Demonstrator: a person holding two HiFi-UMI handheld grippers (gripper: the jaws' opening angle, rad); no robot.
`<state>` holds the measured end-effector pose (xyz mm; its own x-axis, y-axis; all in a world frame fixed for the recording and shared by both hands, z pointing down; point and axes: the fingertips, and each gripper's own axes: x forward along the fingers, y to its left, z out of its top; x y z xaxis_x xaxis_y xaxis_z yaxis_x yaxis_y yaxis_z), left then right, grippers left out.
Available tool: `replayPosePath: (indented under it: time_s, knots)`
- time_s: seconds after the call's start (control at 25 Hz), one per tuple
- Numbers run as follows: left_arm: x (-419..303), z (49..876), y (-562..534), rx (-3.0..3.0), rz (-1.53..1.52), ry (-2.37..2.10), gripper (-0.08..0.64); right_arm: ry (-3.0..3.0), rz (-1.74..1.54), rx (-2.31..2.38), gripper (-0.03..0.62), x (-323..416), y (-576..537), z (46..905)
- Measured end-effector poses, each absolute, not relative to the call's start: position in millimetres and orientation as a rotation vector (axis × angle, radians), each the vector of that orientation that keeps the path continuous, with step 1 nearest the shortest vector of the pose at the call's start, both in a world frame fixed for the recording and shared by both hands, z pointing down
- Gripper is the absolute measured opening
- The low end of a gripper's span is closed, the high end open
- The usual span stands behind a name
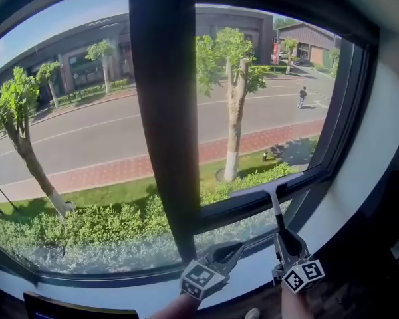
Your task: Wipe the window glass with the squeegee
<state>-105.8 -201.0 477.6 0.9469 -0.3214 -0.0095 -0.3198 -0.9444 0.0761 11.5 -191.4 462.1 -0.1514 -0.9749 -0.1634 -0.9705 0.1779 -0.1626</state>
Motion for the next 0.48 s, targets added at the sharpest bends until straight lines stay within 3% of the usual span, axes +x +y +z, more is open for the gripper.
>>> replayPosePath:
  time_s: [0.48]
  knots:
    - [-35,484,-158,3.039,-0.037,-0.549,0.003,2.317,0.037,-1.750,0.101,65,-145,456]
